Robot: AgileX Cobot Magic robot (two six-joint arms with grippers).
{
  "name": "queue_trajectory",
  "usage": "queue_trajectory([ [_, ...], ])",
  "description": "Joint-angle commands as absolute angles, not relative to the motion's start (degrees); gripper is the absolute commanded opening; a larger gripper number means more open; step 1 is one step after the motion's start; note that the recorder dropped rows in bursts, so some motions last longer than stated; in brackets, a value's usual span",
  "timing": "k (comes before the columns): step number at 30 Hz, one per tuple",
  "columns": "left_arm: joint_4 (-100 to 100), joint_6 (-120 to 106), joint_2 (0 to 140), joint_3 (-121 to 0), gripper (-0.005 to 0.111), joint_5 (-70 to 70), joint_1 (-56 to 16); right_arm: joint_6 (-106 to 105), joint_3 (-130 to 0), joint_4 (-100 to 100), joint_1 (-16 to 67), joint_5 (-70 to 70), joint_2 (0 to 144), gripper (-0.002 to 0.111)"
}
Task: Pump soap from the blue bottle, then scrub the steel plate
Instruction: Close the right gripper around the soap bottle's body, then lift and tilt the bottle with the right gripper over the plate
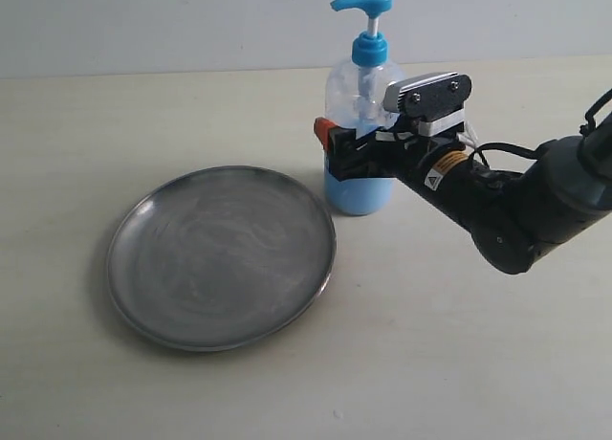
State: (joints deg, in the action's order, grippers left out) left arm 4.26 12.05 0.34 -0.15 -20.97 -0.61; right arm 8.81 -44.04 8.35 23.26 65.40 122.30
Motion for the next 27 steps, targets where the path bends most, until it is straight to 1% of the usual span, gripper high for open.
queue_trajectory([
  [1, 4.43, 12.28, 0.0, 0.0, 0.0, -20.6, -0.49, 7.36, -44.42, 7.14, 23.29, 66.09, 122.57, 0.058],
  [2, 4.43, 12.28, 0.0, 0.0, 0.0, -20.6, -0.49, 7.36, -44.42, 6.87, 23.29, 66.09, 122.56, 0.045],
  [3, 4.43, 12.28, 0.0, 0.0, 0.0, -20.6, -0.49, 7.36, -44.42, 7.1, 23.29, 66.09, 122.69, 0.035],
  [5, 4.43, 12.28, 0.0, 0.0, 0.0, -20.6, -0.49, 7.36, -44.42, 8.68, 23.29, 66.09, 122.69, 0.01],
  [6, 4.43, 12.28, 0.0, 0.0, 0.0, -20.6, -0.49, 7.33, -44.42, 9.26, 23.29, 66.09, 122.69, 0.002],
  [7, 4.43, 12.28, 0.0, 0.0, 0.0, -20.6, -0.49, 7.33, -44.42, 9.87, 23.29, 66.09, 122.69, 0.0],
  [17, 4.43, 12.28, 0.0, 0.0, 0.0, -20.6, -0.49, 6.59, -44.42, 10.65, 23.29, 66.92, 122.59, 0.0],
  [27, 4.43, 12.28, 0.0, 0.0, 0.0, -20.6, -0.49, -1.99, -44.42, 13.98, 23.29, 66.84, 121.84, 0.0],
])
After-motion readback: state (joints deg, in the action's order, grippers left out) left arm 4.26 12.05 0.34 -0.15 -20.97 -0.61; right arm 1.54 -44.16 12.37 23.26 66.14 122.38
